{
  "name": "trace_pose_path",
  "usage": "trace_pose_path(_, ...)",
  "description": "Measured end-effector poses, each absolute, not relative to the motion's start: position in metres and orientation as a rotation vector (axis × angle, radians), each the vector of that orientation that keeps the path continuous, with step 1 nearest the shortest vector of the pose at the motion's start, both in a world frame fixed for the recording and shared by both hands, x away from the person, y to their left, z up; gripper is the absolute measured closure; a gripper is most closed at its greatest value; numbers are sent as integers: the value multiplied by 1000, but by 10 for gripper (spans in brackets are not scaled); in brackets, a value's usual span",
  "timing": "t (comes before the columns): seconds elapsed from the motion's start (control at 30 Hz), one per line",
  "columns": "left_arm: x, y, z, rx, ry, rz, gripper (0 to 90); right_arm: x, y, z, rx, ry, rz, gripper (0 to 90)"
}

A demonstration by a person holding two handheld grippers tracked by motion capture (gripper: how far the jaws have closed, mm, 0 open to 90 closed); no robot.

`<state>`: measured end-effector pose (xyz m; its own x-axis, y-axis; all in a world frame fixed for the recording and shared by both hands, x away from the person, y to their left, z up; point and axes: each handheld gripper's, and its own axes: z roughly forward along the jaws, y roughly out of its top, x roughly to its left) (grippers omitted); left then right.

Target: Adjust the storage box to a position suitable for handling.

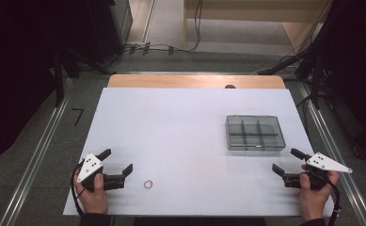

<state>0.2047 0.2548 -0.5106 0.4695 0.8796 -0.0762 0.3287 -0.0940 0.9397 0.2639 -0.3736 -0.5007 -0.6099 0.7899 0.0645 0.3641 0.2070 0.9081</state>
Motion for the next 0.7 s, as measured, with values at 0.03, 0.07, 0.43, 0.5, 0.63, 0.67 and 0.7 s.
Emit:
trace_pose_path(0.03, 205, 255, -511, 1658, 1056, 650, 0, 264, -374, -501, 1069, 2074, 1382, 0)
trace_pose_path(0.07, 205, 255, -511, 1659, 1058, 650, 0, 264, -374, -500, 1065, 2076, 1384, 0)
trace_pose_path(0.43, 206, 255, -511, 1655, 1061, 641, 0, 267, -372, -491, 1054, 2108, 1459, 37)
trace_pose_path(0.5, 206, 255, -511, 1657, 1058, 640, 0, 269, -368, -487, 1060, 2122, 1421, 50)
trace_pose_path(0.63, 205, 255, -511, 1660, 1051, 634, 0, 272, -365, -478, 1077, 2098, 1379, 133)
trace_pose_path(0.67, 206, 255, -511, 1657, 1052, 633, 0, 274, -365, -476, 1093, 2090, 1363, 155)
trace_pose_path(0.7, 206, 255, -511, 1656, 1055, 635, 0, 275, -366, -474, 1113, 2072, 1341, 214)
